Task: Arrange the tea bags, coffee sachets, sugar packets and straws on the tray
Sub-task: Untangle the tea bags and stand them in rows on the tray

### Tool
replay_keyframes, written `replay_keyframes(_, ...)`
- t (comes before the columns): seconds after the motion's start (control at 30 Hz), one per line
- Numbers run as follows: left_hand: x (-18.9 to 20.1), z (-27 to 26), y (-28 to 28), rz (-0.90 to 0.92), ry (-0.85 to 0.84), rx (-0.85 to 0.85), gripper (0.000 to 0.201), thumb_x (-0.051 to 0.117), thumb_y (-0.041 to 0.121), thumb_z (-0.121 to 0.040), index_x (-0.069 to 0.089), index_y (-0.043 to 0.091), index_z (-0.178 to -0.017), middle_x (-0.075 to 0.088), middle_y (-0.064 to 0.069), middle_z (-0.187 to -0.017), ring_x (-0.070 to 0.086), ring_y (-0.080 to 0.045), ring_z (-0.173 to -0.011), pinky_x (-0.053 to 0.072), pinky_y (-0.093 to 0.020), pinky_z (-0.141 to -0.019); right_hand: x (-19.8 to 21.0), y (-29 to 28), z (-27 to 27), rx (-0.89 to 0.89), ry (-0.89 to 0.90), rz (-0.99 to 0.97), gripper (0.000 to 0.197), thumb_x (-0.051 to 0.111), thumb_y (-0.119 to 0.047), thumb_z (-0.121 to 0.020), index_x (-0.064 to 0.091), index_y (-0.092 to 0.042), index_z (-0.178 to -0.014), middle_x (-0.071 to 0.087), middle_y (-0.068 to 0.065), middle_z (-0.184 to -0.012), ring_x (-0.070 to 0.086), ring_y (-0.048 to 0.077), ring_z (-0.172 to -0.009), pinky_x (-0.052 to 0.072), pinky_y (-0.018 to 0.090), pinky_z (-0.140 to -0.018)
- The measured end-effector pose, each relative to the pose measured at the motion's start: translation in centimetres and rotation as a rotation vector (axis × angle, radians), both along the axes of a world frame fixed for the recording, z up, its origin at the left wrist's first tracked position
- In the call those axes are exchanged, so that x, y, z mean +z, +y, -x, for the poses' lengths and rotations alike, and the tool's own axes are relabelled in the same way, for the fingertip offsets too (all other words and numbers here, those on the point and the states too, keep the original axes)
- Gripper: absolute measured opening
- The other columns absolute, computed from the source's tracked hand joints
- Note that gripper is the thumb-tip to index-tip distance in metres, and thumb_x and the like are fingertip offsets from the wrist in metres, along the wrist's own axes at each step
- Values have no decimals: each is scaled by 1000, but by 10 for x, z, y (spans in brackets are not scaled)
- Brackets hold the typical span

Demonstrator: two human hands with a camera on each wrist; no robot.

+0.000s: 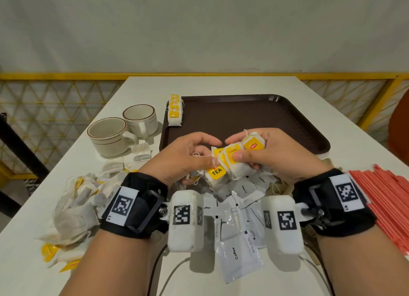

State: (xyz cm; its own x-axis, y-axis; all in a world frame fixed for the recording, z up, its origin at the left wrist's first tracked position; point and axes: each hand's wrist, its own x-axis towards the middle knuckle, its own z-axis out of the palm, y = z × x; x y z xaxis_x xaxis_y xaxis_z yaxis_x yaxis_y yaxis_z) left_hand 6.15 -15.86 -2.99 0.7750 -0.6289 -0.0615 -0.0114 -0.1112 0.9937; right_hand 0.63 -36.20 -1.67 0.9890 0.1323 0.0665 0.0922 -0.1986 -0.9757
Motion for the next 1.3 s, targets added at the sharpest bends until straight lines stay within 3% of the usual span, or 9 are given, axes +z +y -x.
replay_keyframes(0.13,0,2,-2,-43,-30,-16,21,70,5,-81,64,10,-100,63,-4,-73,41,-8,-42,29,-14,-33,-2,0,-1,32,12,105,28,76,-19,-73,73,-22,-101,73,14,-89,56,19,-66,49,19,-53)
replay_keyframes(0.3,0,3,-1,-48,7,-86,45,74,16,-71,54,14,-112,65,-2,-73,38,-12,-43,29,-16,-33,-1,-5,1,106,74,123,40,74,-14,-77,67,-24,-116,69,-3,-76,55,4,-59,48,18,-54)
replay_keyframes(0.43,2,4,-1,-22,5,-140,52,74,18,-70,50,20,-115,67,-3,-73,42,-11,-42,30,-17,-33,-2,-7,0,153,115,53,37,81,-21,-70,70,-19,-105,66,7,-83,53,14,-65,47,20,-52)
replay_keyframes(0.57,0,2,0,1,4,-182,58,83,23,-68,51,24,-117,70,-6,-76,47,-28,-62,34,-24,-48,-4,-3,1,221,157,57,34,73,-20,-70,70,-19,-104,66,0,-75,53,8,-60,47,18,-53)
replay_keyframes(0.67,0,2,0,13,0,-181,53,82,19,-71,52,22,-115,69,-6,-73,48,-19,-50,33,-20,-42,-3,-2,2,210,151,50,25,73,-19,-69,68,-17,-93,64,1,-70,53,8,-56,47,18,-52)
replay_keyframes(0.83,1,-1,3,20,11,-116,48,72,15,-70,53,17,-113,67,-5,-68,41,-8,-37,30,-16,-31,-3,-1,0,111,65,75,21,75,-14,-75,69,-10,-96,64,14,-77,52,14,-59,46,19,-50)
replay_keyframes(1.0,-6,-9,4,-80,-49,130,36,76,17,-77,56,18,-107,71,-6,-76,42,-11,-43,32,-20,-36,-1,-4,-1,-23,13,89,14,75,-5,-78,68,-10,-89,62,4,-70,50,9,-53,44,20,-48)
replay_keyframes(1.1,-10,-12,2,-128,-95,245,30,75,20,-80,57,20,-103,69,0,-71,43,-14,-47,35,-23,-37,3,-3,3,52,31,48,14,75,-12,-74,69,-12,-87,62,3,-67,48,8,-50,42,19,-46)
replay_keyframes(1.3,-10,-10,-2,-99,-87,258,29,75,21,-80,58,18,-104,66,-4,-71,44,-13,-46,35,-21,-36,-5,12,0,86,78,-41,25,71,-2,-79,68,-4,-104,63,0,-63,48,6,-48,42,16,-47)
